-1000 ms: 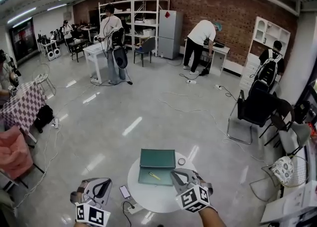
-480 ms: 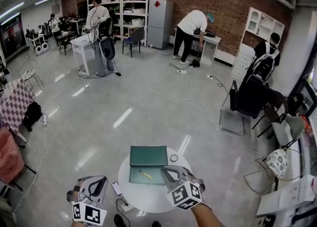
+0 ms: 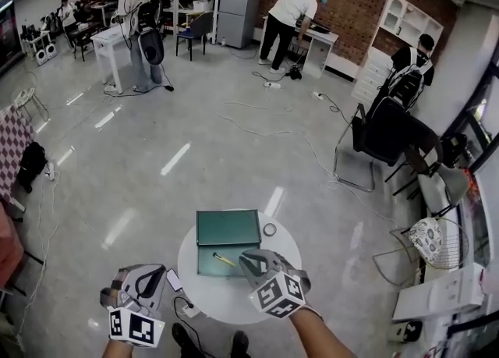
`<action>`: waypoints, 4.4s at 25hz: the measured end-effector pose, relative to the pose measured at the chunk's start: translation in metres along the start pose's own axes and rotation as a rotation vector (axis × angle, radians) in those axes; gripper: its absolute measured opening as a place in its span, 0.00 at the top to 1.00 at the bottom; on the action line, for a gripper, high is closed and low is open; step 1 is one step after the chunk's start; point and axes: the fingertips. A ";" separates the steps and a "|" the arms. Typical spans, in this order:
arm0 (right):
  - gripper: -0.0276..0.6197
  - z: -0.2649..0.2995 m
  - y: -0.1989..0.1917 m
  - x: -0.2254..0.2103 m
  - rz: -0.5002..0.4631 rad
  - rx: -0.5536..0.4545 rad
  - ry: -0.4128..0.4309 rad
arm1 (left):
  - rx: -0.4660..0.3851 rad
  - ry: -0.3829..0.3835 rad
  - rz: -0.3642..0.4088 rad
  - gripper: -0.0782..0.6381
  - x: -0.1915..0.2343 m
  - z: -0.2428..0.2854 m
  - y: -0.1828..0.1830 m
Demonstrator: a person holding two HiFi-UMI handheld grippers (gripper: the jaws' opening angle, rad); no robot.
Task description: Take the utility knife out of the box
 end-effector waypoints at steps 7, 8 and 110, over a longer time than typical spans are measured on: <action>0.89 0.078 -0.040 -0.001 0.046 0.077 0.072 | 0.011 -0.038 -0.036 0.86 -0.014 0.032 -0.054; 0.89 0.088 -0.046 -0.002 0.053 0.089 0.085 | 0.015 -0.043 -0.041 0.86 -0.016 0.037 -0.060; 0.85 0.313 -0.192 0.028 0.170 0.485 0.258 | 0.089 -0.035 -0.166 0.86 -0.014 0.025 -0.231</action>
Point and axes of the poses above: the fingertips, and each gripper's own axes: z forward along the fingers, x to its left, y out of its top, and after that the axes turned 15 degrees about y, right-handed
